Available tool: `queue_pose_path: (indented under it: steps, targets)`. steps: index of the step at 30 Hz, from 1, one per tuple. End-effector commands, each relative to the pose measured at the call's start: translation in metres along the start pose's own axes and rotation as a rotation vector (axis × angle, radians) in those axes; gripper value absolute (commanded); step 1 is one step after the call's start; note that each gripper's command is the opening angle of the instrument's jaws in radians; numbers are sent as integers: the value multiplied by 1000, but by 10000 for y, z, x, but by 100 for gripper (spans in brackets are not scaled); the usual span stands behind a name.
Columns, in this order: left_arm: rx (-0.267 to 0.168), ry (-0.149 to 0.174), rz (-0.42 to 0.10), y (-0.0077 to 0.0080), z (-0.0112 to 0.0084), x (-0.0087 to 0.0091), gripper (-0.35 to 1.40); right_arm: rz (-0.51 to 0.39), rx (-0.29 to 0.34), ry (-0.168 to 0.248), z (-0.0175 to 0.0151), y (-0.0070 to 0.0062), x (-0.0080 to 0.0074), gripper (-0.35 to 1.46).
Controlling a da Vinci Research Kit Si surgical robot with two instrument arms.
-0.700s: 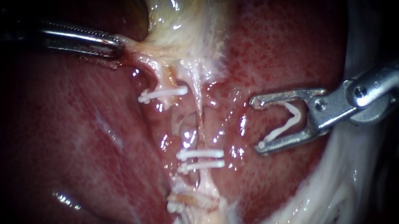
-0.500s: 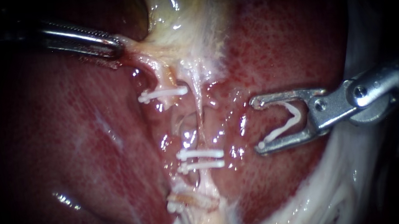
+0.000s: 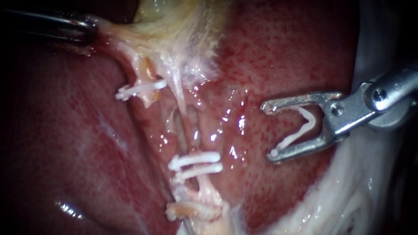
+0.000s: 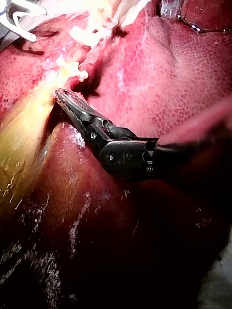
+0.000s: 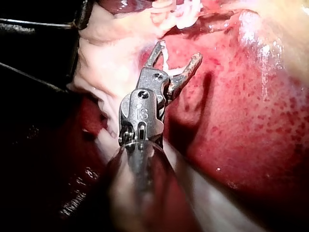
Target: Clipping third clip right tube
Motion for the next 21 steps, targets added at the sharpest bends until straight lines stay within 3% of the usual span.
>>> queue_pose_path:
  steps: [1,11,21]
  targets:
    - [1,1,1,0,3,-1,-35,28,2,10,4,0,0,50]
    - [3,1,1,1,5,-1,-35,214,27,105,53,21,10,50]
    - [3,1,1,1,5,-1,-35,312,71,150,99,41,-7,50]
